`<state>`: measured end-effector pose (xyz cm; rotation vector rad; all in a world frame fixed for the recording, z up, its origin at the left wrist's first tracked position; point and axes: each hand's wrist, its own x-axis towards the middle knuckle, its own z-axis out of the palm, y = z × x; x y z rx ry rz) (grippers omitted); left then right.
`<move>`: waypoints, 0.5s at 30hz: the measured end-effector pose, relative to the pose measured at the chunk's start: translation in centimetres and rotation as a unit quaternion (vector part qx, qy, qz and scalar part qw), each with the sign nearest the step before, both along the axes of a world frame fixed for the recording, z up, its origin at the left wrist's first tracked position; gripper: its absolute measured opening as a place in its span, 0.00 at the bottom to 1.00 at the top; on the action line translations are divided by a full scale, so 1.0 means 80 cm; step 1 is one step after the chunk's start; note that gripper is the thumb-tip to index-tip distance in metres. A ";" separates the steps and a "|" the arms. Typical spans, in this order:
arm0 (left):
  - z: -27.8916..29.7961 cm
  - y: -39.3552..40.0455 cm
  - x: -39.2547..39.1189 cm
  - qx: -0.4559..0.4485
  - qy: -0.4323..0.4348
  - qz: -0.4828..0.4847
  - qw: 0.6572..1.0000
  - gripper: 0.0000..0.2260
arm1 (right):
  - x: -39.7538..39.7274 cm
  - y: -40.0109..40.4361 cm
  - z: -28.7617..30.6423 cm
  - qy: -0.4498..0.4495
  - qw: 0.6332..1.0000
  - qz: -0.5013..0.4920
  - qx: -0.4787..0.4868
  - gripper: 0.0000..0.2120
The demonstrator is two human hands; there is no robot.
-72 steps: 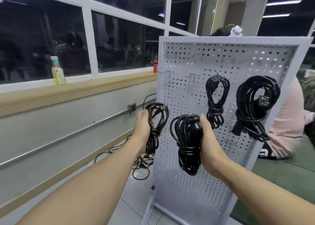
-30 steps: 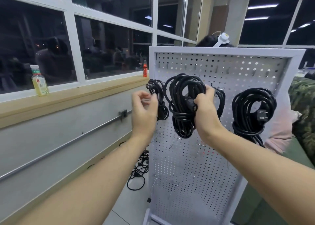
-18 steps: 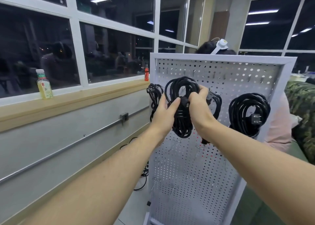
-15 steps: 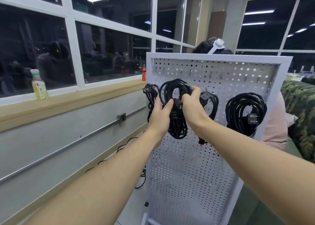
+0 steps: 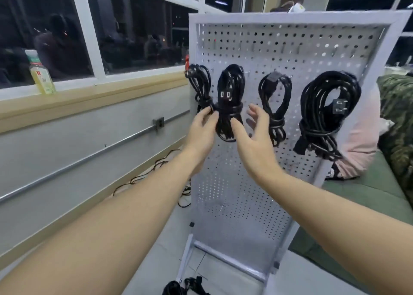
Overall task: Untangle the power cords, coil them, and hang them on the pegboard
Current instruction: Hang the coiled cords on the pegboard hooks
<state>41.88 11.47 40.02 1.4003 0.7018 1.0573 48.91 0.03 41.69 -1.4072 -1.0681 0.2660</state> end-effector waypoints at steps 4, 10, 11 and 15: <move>-0.102 -0.012 -0.076 -0.044 0.029 0.083 0.995 0.05 | -0.024 -0.026 -0.128 0.017 0.999 -0.005 -0.028 0.11; -0.335 -0.013 -0.196 -0.206 0.224 0.083 0.949 0.04 | -0.054 0.003 -0.358 0.067 0.905 0.139 -0.396 0.08; -0.374 -0.013 -0.212 -0.241 0.251 0.078 0.934 0.02 | -0.061 0.010 -0.391 0.076 0.879 0.155 -0.444 0.11; -0.526 -0.008 -0.247 -0.351 0.352 0.058 0.866 0.10 | -0.079 0.037 -0.517 0.046 0.796 0.206 -0.568 0.16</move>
